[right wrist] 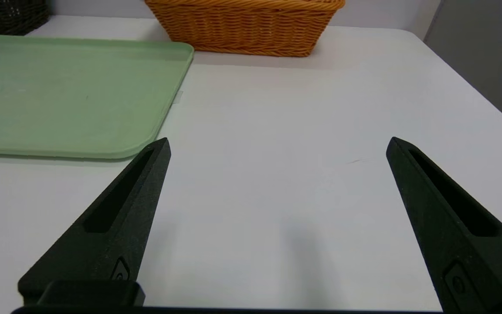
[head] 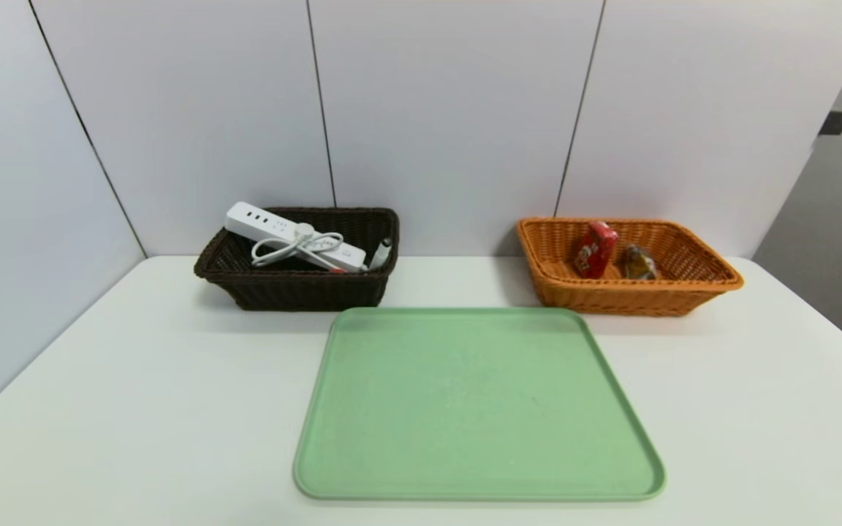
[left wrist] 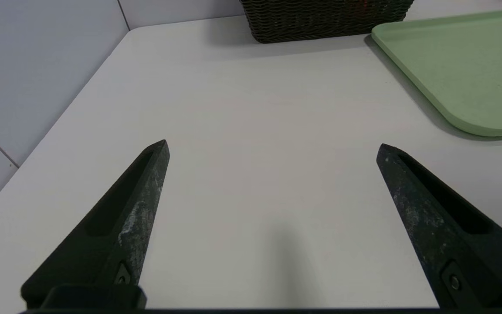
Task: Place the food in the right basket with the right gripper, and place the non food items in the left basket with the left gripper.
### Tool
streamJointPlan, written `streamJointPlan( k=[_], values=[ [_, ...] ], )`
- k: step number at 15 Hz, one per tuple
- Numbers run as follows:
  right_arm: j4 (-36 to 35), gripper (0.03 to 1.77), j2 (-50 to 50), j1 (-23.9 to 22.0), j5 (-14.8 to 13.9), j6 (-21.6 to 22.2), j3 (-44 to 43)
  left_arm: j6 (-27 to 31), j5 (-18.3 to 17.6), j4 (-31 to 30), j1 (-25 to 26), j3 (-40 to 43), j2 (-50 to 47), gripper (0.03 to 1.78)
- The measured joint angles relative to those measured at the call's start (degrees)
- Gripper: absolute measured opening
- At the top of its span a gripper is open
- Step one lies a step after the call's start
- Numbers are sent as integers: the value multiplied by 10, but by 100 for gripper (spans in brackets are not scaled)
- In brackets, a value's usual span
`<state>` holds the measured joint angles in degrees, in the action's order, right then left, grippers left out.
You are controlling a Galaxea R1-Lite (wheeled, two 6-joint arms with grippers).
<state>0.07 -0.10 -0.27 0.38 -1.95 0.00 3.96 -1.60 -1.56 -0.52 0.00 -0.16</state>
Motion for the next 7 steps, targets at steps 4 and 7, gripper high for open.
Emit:
streamJointPlan(
  k=[4,7],
  values=[
    [0,171,0,0,-2,4,0,0,0,1,0,0,0,169],
    [-1,171,0,0,-2,17,0,-1,0,1,0,0,0,169]
  ],
)
